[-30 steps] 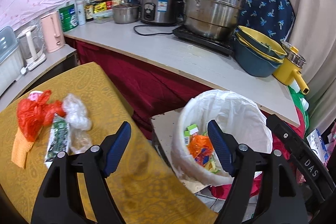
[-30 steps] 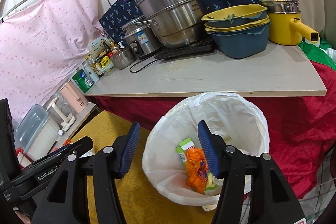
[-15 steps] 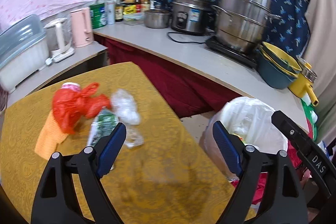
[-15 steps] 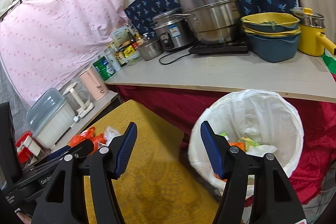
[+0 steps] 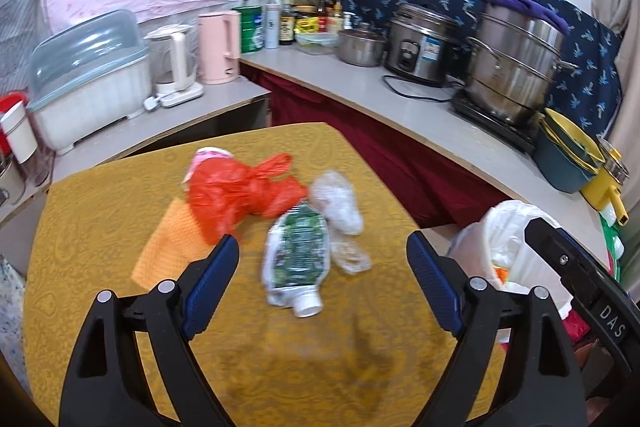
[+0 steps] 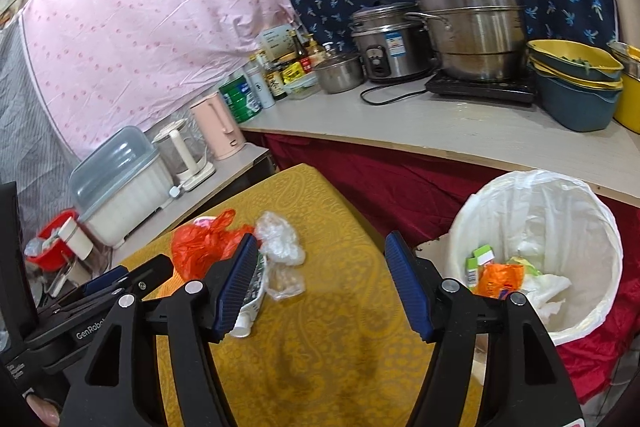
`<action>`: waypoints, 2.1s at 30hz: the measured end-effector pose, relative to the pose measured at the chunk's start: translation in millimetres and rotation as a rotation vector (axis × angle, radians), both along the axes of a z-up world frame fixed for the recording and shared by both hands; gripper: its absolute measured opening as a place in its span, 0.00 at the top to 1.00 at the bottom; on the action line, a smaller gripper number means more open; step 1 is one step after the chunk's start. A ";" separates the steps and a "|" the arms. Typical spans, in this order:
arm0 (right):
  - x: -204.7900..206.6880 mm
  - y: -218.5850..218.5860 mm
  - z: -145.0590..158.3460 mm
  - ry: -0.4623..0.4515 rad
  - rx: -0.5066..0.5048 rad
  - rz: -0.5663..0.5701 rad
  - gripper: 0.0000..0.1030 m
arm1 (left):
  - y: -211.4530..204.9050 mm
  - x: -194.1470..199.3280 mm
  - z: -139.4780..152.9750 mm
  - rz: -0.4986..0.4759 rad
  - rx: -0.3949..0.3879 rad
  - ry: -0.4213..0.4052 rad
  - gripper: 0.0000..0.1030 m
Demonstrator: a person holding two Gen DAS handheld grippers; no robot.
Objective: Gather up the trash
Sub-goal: 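Withdraw both open tools from the bin back to the table, then grasp the red plastic bag with the left tool while the right tool grasps the clear plastic bag, then carry the red and clear bags to the bin and release them inside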
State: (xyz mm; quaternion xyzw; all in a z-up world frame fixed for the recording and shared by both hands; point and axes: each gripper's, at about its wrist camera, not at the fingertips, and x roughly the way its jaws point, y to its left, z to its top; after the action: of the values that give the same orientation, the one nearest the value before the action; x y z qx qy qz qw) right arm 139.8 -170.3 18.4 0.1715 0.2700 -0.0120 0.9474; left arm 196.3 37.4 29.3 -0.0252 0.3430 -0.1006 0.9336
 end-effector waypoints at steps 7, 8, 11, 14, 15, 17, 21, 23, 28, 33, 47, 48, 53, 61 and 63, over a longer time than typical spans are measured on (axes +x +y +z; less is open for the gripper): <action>22.5 40.8 -14.9 0.047 -0.018 0.067 0.38 | 44.8 10.2 -12.6 0.068 0.001 0.022 0.20; 27.6 46.8 -18.5 0.057 -0.020 0.077 0.38 | 51.5 12.9 -15.1 0.078 0.003 0.026 0.20; 42.7 60.5 -27.3 0.081 -0.025 0.099 0.37 | 69.3 22.4 -22.4 0.107 0.014 0.035 0.15; 61.3 69.6 -37.9 0.104 -0.029 0.114 0.37 | 83.4 34.4 -30.3 0.131 0.020 0.043 0.15; 67.5 71.7 -41.2 0.111 -0.029 0.115 0.37 | 86.4 38.7 -32.5 0.137 0.021 0.048 0.14; 84.1 74.1 -48.9 0.129 -0.025 0.120 0.37 | 92.9 50.0 -37.7 0.144 0.021 0.056 0.13; 115.5 77.2 -65.2 0.163 -0.024 0.123 0.37 | 102.3 76.1 -50.2 0.155 0.031 0.072 0.10; 133.4 76.8 -74.4 0.180 -0.016 0.123 0.37 | 103.8 88.5 -57.1 0.154 0.027 0.090 0.10; 168.7 78.2 -95.9 0.219 -0.017 0.124 0.37 | 101.1 117.8 -75.5 0.131 0.000 0.133 0.10; 192.5 78.0 -117.5 0.254 -0.013 0.126 0.37 | 90.9 142.8 -93.7 0.099 -0.001 0.170 0.10; 195.0 67.0 -130.2 0.244 0.041 0.127 0.61 | 72.3 147.9 -93.4 0.023 -0.028 0.155 0.60; 191.2 65.0 -126.0 0.233 0.047 0.123 0.63 | 72.2 145.3 -89.3 0.021 -0.029 0.146 0.61; 172.6 58.1 -100.2 0.180 0.061 0.110 0.64 | 68.5 128.2 -58.3 0.011 -0.044 0.091 0.65; 130.0 40.6 -42.4 0.067 0.057 0.078 0.64 | 54.3 92.2 -4.1 -0.010 -0.065 0.005 0.65; 118.5 33.7 -31.5 0.044 0.055 0.067 0.64 | 47.3 81.4 7.9 -0.022 -0.065 -0.015 0.65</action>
State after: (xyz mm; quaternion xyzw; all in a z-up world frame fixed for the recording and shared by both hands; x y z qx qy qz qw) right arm 258.3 -136.6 -13.2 0.1880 0.2967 0.0233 0.9360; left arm 277.7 84.7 37.3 -0.0510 0.3326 -0.1219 0.9337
